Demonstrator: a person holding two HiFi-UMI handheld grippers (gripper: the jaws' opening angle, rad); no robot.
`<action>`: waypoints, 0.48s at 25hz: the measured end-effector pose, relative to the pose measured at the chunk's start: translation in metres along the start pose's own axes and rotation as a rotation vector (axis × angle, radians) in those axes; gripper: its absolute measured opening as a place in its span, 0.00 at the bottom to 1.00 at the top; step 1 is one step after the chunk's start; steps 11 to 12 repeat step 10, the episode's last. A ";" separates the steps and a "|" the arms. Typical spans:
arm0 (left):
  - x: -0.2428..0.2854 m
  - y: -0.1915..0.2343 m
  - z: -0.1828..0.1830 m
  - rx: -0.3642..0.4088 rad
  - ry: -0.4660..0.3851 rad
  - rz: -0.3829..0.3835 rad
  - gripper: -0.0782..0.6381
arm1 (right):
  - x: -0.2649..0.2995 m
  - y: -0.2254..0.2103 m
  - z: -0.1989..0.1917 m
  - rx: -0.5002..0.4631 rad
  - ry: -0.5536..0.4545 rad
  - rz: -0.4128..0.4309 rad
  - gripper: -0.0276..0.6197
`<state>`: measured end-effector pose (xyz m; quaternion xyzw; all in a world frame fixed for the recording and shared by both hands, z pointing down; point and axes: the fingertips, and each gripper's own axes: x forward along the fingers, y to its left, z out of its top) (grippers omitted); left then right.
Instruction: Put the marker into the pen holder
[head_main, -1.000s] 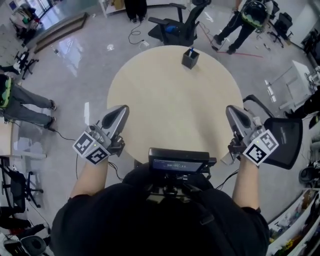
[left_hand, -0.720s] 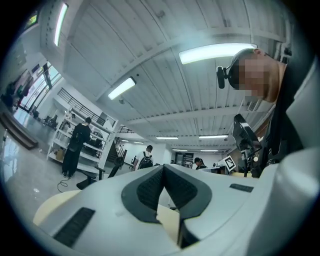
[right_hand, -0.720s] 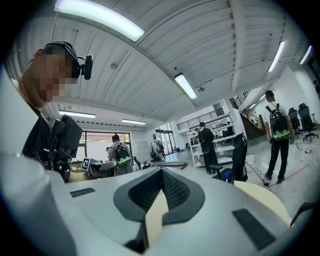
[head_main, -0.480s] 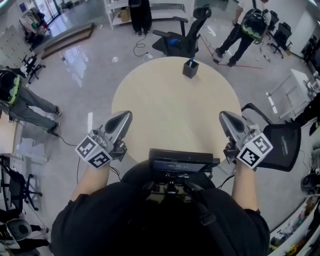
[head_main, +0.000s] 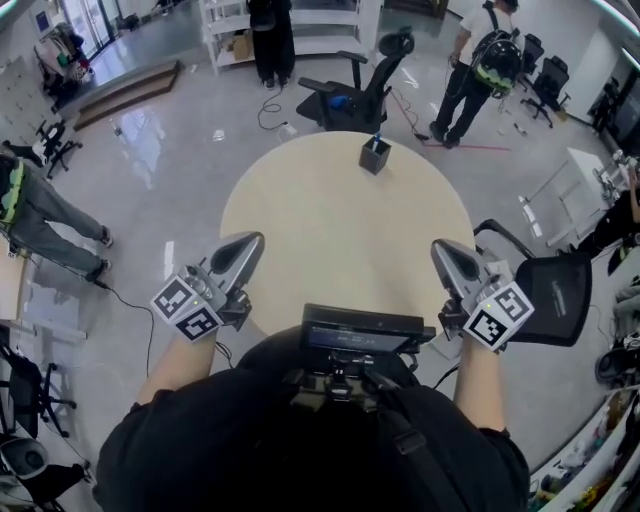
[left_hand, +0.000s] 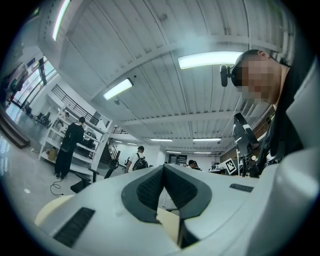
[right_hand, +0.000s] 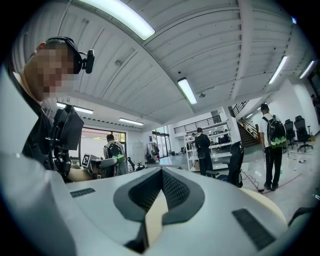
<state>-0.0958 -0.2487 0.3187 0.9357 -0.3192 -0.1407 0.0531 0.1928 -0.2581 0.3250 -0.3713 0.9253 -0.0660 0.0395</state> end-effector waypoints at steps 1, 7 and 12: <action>0.003 0.000 0.000 -0.004 0.000 -0.003 0.11 | -0.002 -0.003 0.001 0.002 0.001 -0.004 0.05; 0.012 0.001 -0.006 -0.021 -0.001 -0.009 0.11 | -0.007 -0.010 -0.002 -0.002 0.010 -0.018 0.05; 0.004 0.006 -0.006 -0.030 -0.001 -0.011 0.11 | -0.005 -0.002 -0.005 -0.004 0.007 -0.022 0.05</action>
